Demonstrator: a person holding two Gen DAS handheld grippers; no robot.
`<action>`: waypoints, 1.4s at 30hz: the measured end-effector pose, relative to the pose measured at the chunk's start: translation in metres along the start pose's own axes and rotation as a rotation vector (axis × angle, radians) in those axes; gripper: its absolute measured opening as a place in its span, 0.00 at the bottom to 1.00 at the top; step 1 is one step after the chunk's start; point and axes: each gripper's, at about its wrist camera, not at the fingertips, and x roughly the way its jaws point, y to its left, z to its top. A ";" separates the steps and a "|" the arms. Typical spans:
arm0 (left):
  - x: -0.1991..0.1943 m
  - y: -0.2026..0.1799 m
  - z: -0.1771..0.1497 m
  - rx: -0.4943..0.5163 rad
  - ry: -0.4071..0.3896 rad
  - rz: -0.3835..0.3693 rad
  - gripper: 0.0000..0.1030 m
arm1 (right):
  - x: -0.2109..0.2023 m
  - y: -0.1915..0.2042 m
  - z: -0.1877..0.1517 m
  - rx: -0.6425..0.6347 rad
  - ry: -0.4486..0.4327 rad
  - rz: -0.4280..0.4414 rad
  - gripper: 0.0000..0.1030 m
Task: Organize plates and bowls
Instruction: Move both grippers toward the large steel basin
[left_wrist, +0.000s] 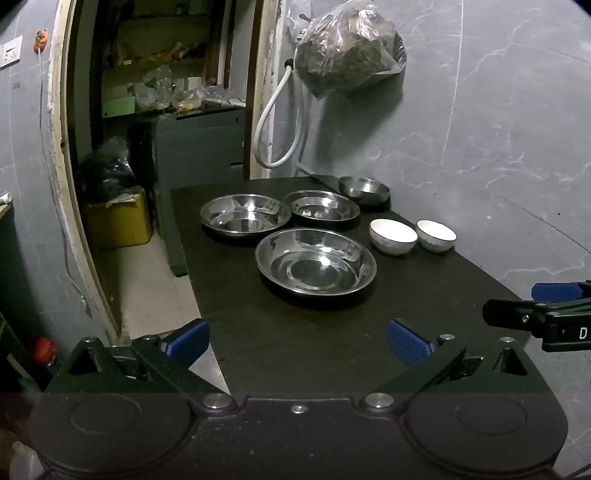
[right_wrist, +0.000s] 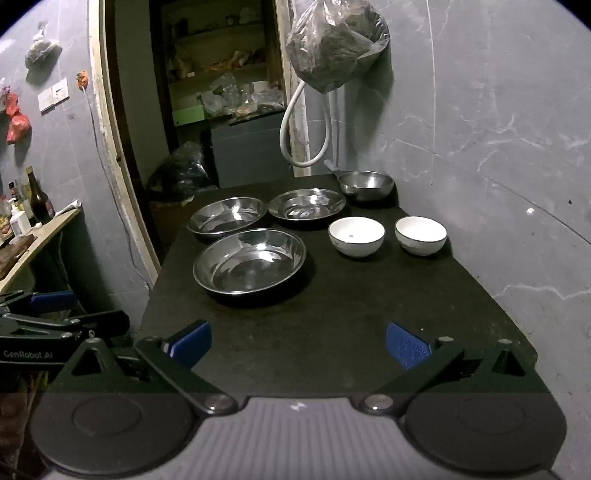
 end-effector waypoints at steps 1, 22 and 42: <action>0.000 -0.002 0.001 0.001 0.000 0.001 0.99 | 0.000 0.000 0.000 -0.004 0.004 -0.003 1.00; 0.011 -0.005 0.005 -0.001 0.025 -0.011 0.99 | 0.001 -0.001 0.001 -0.009 0.011 -0.006 1.00; 0.027 -0.004 0.010 -0.029 0.065 -0.014 0.99 | 0.007 -0.008 0.001 0.002 0.040 -0.025 1.00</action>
